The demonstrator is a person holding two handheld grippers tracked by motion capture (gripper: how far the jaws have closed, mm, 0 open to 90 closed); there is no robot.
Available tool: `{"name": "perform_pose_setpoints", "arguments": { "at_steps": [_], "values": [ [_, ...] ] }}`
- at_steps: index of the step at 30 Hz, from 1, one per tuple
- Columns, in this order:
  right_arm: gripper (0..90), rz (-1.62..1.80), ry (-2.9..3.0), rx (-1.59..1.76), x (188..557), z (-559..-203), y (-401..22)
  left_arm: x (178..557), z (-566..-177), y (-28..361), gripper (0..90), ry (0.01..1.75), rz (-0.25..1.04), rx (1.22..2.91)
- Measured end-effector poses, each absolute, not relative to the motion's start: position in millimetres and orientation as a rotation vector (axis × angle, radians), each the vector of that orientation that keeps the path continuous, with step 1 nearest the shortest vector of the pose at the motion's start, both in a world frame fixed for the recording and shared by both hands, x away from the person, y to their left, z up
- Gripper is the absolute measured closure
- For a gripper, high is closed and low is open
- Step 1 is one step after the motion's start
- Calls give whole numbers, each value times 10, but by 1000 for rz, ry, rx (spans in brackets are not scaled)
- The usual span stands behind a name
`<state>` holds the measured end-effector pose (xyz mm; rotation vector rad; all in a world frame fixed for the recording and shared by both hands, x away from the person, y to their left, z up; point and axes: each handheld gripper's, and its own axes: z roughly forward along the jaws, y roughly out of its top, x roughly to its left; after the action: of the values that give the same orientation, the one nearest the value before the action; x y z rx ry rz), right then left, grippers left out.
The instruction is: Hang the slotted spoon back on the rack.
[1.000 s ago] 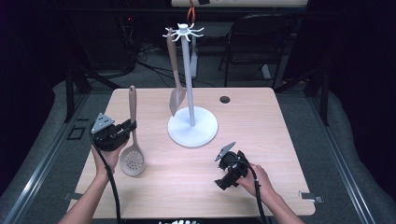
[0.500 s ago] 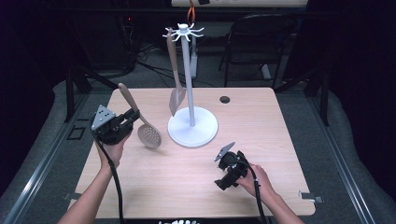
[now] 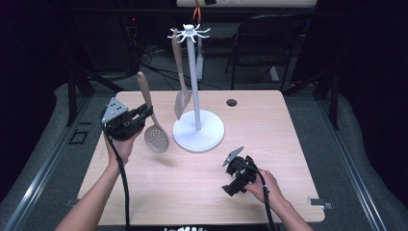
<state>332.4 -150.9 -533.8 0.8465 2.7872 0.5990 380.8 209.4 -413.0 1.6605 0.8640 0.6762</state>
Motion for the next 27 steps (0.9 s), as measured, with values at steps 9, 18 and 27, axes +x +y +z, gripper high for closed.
{"name": "perform_pose_setpoints", "arguments": {
  "at_steps": [9, 18, 27],
  "values": [
    [68, 608, 2779, 855, 3310, -5332, -1528, 3845, -4009, 1943, 756, 823, 664, 1684],
    [66, 597, 2777, 851, 3325, -5316, -1532, 3913, -3904, 1815, 756, 791, 648, 1708],
    [32, 633, 2762, 863, 3328, -5307, -1546, 3979, -3764, 1692, 756, 772, 644, 1713]
  ]
}}
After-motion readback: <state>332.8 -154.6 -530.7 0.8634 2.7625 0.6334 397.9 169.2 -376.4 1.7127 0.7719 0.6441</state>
